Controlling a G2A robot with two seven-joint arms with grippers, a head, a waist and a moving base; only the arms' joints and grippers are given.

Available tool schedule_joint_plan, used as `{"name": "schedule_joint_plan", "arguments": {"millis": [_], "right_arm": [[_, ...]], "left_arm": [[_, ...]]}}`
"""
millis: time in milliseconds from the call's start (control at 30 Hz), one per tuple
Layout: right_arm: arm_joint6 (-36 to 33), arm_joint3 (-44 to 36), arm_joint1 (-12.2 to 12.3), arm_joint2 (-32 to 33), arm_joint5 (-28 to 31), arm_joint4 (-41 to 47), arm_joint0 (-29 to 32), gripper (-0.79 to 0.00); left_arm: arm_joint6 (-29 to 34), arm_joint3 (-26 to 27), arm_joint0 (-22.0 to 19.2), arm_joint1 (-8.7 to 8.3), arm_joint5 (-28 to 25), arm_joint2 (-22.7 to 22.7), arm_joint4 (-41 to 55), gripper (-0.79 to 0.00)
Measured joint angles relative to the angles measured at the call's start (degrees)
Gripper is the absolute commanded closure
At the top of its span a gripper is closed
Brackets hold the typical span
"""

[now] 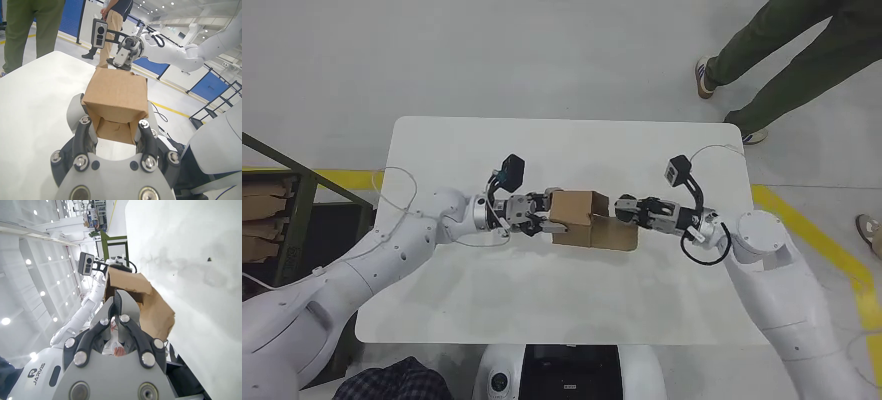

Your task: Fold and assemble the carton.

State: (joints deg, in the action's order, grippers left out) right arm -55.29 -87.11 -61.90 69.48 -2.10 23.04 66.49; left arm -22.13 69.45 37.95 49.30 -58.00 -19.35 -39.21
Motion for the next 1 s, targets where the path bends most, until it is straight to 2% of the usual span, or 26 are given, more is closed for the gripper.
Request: {"name": "schedule_joint_plan", "arguments": {"millis": [167,500,733,867,1000], "right_arm": [[3.01,1.67,-0.38,-1.48,-2.91,-1.26,-2.08,0.0],[-3.91,0.04,-0.9,-5.8,-4.75,-0.24,-4.13,0.0],[-3.95,-0.78,-1.09,-7.27,-5.51,-0.57,-4.46,0.0],[-3.67,-0.22,-0.84,-5.5,-4.37,0.9,-4.01,0.0],[-3.32,-1.86,0.33,0.32,-3.1,2.45,-0.7,0.0]], "left_arm": [[-0.74,0.11,-0.54,-0.06,0.0,1.11,-0.28,-0.382],[-2.68,-0.26,-2.27,-0.12,0.0,3.61,-0.48,-0.379],[-4.76,-0.65,-3.36,-0.13,0.0,5.13,-1.65,-0.376],[-6.0,-1.3,-3.95,-0.13,0.0,6.0,-2.08,-0.376],[-7.25,-1.86,-4.39,-0.05,0.0,6.79,-2.17,-0.379]]}}
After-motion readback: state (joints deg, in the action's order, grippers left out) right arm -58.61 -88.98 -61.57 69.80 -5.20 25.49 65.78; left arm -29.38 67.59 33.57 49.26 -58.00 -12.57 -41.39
